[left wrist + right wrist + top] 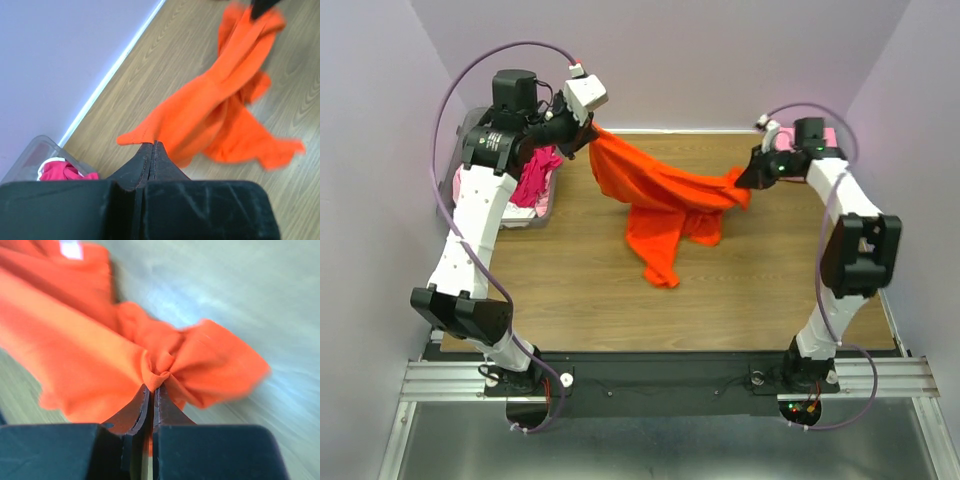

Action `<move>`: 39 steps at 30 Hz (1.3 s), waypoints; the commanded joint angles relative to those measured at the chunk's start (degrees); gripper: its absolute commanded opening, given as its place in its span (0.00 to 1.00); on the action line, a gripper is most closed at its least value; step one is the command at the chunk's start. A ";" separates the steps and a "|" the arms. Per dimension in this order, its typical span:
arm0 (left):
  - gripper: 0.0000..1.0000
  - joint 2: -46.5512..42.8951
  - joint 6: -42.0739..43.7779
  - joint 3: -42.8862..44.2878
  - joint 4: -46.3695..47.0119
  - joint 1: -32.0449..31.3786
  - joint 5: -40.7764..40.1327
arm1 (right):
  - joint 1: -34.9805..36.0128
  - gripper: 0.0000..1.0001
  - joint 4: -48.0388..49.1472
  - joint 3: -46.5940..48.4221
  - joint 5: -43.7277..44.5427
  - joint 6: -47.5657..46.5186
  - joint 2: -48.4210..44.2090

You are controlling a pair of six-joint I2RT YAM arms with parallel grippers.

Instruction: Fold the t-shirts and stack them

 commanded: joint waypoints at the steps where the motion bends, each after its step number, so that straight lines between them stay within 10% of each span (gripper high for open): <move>1: 0.00 -2.87 0.25 -3.75 6.21 1.21 -0.35 | 1.59 0.01 -5.70 1.45 2.82 -2.74 -12.35; 8: 0.00 -9.64 15.78 -21.14 -1.50 3.49 2.38 | 9.39 0.05 -13.71 -14.36 14.06 -11.17 -19.83; 10: 0.00 -11.75 22.30 -28.26 -5.28 3.67 0.55 | 10.29 0.29 -15.64 -18.76 16.96 -11.19 -20.54; 11: 0.00 -13.14 23.62 -33.16 -5.91 3.76 -0.69 | 10.29 0.59 -16.26 -19.65 17.93 -10.40 -20.63; 13: 0.00 -14.56 26.79 -37.75 -6.01 4.46 -4.12 | 10.03 0.76 -17.23 -20.53 21.88 -9.61 -21.07; 26: 0.00 -13.51 21.80 -46.48 -1.18 5.16 -6.68 | 7.91 0.49 -21.09 -14.65 17.95 -13.29 -18.17; 39: 0.00 -10.17 20.56 -44.02 -1.52 5.34 -5.27 | 11.43 0.46 -15.83 -19.30 19.00 -29.46 -13.07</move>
